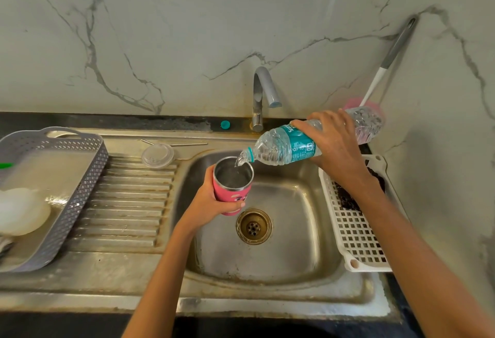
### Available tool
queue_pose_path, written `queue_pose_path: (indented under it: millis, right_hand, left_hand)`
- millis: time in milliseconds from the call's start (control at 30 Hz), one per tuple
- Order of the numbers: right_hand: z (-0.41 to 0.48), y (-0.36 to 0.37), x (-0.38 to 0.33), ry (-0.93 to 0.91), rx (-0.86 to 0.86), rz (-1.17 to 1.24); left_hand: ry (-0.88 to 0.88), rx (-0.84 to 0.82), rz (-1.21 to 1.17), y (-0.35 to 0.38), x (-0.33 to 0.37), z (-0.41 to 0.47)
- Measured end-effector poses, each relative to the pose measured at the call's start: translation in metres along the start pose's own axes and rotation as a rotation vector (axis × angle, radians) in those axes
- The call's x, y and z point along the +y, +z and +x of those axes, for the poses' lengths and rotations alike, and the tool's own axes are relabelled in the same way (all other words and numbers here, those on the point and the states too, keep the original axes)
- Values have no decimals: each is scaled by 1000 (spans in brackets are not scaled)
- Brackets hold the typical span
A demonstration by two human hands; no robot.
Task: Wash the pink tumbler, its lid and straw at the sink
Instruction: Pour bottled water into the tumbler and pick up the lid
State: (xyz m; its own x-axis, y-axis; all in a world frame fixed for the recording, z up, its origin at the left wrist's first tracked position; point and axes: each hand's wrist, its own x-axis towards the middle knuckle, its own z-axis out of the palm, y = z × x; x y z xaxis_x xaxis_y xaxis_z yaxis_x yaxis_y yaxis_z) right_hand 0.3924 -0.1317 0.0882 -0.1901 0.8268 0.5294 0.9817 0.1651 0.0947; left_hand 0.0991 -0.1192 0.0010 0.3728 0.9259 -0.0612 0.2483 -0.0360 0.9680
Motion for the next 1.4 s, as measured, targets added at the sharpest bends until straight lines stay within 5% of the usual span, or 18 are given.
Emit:
queue_pose_path:
  millis: [1400]
  right_hand:
    - [2,0,-9,-73,89,-56]
  left_hand:
    - [-29,19,-66,-4,-10,-12]
